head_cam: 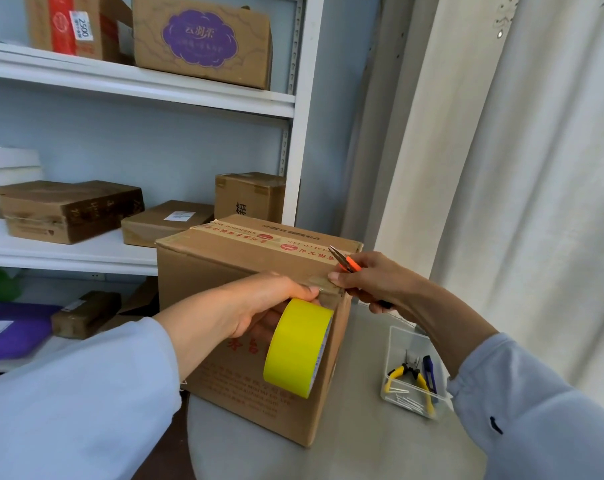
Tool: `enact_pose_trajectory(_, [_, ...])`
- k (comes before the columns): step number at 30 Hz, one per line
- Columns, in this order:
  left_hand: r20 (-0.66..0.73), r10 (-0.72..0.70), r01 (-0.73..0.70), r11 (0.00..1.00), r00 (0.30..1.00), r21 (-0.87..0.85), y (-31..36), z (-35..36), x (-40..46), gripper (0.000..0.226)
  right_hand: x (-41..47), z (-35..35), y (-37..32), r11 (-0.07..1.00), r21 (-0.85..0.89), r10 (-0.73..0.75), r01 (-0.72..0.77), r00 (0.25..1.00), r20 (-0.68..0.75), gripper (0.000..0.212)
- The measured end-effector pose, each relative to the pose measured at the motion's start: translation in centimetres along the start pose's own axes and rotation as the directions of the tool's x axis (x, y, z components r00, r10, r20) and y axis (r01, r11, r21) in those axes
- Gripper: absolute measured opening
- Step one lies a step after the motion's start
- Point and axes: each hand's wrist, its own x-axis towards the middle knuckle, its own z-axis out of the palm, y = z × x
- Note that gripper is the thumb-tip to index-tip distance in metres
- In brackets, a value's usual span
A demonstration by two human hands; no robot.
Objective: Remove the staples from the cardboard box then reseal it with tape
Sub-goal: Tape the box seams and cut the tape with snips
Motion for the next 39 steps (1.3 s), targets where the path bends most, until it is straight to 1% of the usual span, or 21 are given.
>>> enact_pose_trajectory(2, [-0.002,0.002,-0.002,1.000,1.000,0.006,0.0,0.0,-0.1,0.019,0.0,0.0,-0.2,1.000,-0.017,0.007,-0.007,1.000,-0.003,0.011])
enact_pose_trajectory(5, [-0.006,0.012,-0.012,1.000,1.000,0.017,-0.2,-0.2,-0.1,0.020,-0.1,-0.3,-1.1,0.995,-0.083,0.052,-0.051,0.999,0.007,0.015])
enact_pose_trajectory(7, [-0.014,0.030,-0.030,1.000,0.999,0.006,-0.2,-0.1,0.0,0.019,0.0,-0.1,-1.6,0.992,-0.113,0.051,-0.052,0.999,-0.014,0.023])
enact_pose_trajectory(10, [-0.031,0.068,-0.069,0.997,0.997,-0.022,-0.3,-0.1,0.4,0.015,0.5,0.5,-1.9,0.985,-0.175,0.001,-0.011,0.999,-0.053,0.034])
enact_pose_trajectory(12, [-0.037,0.064,-0.065,0.998,0.997,-0.024,-0.4,-0.1,0.4,0.015,1.0,0.6,-1.7,0.972,-0.232,0.030,-0.045,0.997,-0.065,0.040])
enact_pose_trajectory(13, [-0.041,0.056,-0.057,0.998,0.998,-0.019,-0.4,-0.1,0.4,0.016,1.1,0.6,-1.7,0.970,-0.236,0.047,-0.062,0.997,-0.068,0.038])
enact_pose_trajectory(15, [-0.045,0.053,-0.054,0.999,0.998,-0.004,-0.5,0.0,0.3,0.017,1.0,0.4,-1.5,0.978,-0.194,0.064,-0.075,0.996,-0.058,0.030])
enact_pose_trajectory(17, [-0.043,0.058,-0.058,0.998,0.997,-0.006,-0.6,0.0,0.2,0.016,0.5,-0.1,-1.3,0.990,-0.123,0.062,-0.064,0.998,-0.018,0.024])
enact_pose_trajectory(20, [-0.047,0.077,-0.078,0.997,0.996,-0.018,-0.8,0.0,0.2,0.015,-0.3,-0.8,-0.5,0.997,-0.071,0.049,-0.044,0.996,0.078,0.033])
enact_pose_trajectory(22, [-0.052,0.104,-0.104,0.994,0.993,-0.013,-0.8,0.0,0.3,0.015,-0.4,-0.9,-0.1,0.998,-0.051,0.046,-0.041,0.994,0.103,0.039])
enact_pose_trajectory(26, [-0.058,0.118,-0.120,0.993,0.991,-0.017,-0.8,0.3,0.2,0.017,-0.2,-0.8,0.0,0.998,0.029,0.054,-0.057,0.992,0.116,0.032])
enact_pose_trajectory(29, [-0.044,0.104,-0.107,0.993,0.994,-0.057,-0.9,0.4,-0.1,0.017,-0.2,-0.9,0.3,0.996,0.061,0.049,-0.058,0.989,0.140,0.034])
enact_pose_trajectory(33, [-0.036,0.069,-0.072,0.995,0.997,-0.073,-0.7,0.4,-0.4,0.020,-0.2,-0.7,0.4,0.995,0.077,0.052,-0.062,0.990,0.130,0.032])
enact_pose_trajectory(35, [-0.028,0.044,-0.046,0.995,0.999,-0.087,-0.8,0.3,-0.4,0.021,-0.1,-0.5,0.2,0.995,0.077,0.059,-0.069,0.990,0.128,0.027])
enact_pose_trajectory(38, [0.004,0.022,-0.021,0.996,1.000,-0.092,-0.9,0.2,-0.4,0.023,-0.3,-0.2,0.1,0.993,0.094,0.057,-0.069,0.991,0.119,0.010])
enact_pose_trajectory(39, [0.012,0.019,-0.018,0.995,1.000,-0.096,-1.0,0.2,-0.3,0.027,-0.4,-0.1,0.1,0.993,0.092,0.058,-0.068,0.992,0.109,0.007])
